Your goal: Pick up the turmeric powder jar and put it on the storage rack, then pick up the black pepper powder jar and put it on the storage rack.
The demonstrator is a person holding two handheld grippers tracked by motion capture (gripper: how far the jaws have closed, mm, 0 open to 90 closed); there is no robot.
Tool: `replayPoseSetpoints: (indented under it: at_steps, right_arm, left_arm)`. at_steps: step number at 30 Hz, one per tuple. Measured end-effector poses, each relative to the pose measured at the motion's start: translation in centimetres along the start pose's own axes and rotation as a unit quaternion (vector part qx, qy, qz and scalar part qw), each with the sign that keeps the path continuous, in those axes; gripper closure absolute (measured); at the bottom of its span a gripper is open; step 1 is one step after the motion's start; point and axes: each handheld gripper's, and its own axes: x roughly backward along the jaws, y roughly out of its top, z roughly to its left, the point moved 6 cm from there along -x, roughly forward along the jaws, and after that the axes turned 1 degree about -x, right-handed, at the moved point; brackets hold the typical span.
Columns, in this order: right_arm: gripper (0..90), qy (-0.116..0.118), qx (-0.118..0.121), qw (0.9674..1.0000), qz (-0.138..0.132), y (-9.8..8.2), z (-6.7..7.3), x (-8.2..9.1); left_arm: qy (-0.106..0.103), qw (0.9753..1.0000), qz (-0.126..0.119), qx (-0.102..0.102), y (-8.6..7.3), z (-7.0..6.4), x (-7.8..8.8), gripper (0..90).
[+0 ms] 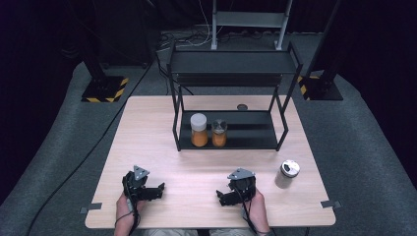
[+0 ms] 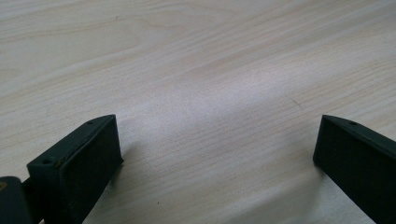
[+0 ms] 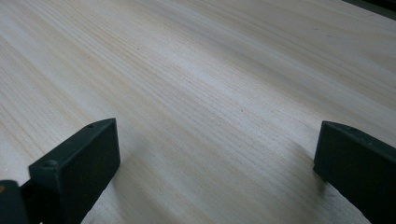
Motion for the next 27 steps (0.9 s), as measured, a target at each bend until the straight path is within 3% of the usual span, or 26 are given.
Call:
replayPoseSetpoints:
  at_steps: [10, 27]
  right_arm:
    - [0.0, -0.007, 0.012, 0.9999, 0.004, -0.09, 0.26, 0.15]
    - [0.0, -0.016, -0.001, 0.9999, 0.005, -0.15, 0.8, 0.18]
  left_arm:
    - [-0.003, 1.0, 0.001, 0.0, 0.04, 0.12, -0.02, 0.4]
    - [-0.003, 1.0, 0.001, 0.0, 0.03, 0.13, -0.03, 0.5]
